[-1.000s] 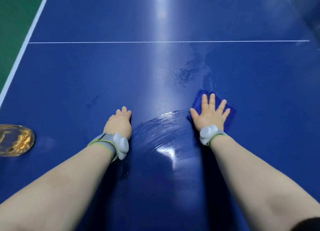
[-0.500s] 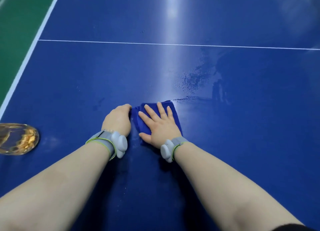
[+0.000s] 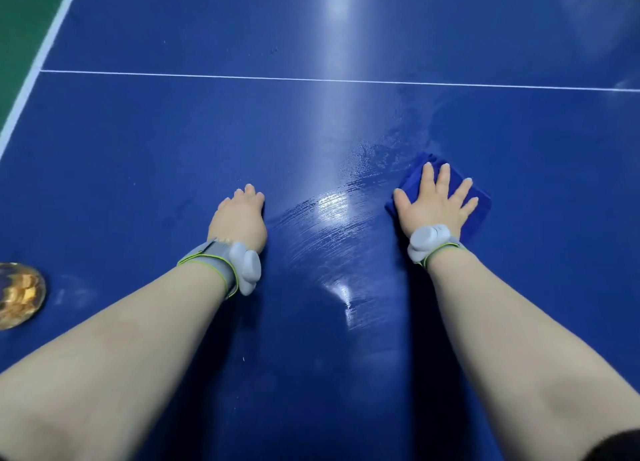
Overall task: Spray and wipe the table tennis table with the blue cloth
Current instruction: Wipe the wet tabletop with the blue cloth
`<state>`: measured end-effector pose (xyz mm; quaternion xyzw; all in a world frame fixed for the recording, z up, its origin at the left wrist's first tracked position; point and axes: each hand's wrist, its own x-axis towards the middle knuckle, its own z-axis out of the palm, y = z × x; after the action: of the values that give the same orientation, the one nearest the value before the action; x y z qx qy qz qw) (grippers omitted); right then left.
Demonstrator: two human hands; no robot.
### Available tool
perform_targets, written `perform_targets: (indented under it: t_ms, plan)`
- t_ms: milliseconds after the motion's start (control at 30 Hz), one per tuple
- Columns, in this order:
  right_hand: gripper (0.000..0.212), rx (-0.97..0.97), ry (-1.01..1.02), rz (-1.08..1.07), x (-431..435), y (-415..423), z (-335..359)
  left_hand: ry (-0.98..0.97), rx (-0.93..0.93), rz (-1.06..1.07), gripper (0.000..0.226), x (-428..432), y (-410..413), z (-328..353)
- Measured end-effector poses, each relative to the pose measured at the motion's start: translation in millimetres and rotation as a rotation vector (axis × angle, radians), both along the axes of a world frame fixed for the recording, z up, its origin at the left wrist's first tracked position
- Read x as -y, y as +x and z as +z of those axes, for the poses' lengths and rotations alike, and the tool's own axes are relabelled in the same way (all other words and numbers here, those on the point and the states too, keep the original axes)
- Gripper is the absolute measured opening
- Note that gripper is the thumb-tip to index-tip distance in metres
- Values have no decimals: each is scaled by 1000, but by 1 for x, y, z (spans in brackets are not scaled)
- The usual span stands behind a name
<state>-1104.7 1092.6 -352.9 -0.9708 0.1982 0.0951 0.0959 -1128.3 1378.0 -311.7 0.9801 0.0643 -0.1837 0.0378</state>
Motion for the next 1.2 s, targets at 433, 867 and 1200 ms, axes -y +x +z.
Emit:
perform_targets:
  t_ms: [433, 867, 1200]
  plan:
    - [76, -23, 9, 906, -168, 13, 3, -215, 273, 64, 25, -17, 5, -16]
    - [75, 31, -24, 199, -3, 75, -2, -4, 110, 20, 66, -13, 40, -41]
    - [78, 35, -61, 276, -43, 100, -3, 35, 7, 11, 70, -12, 45, -40]
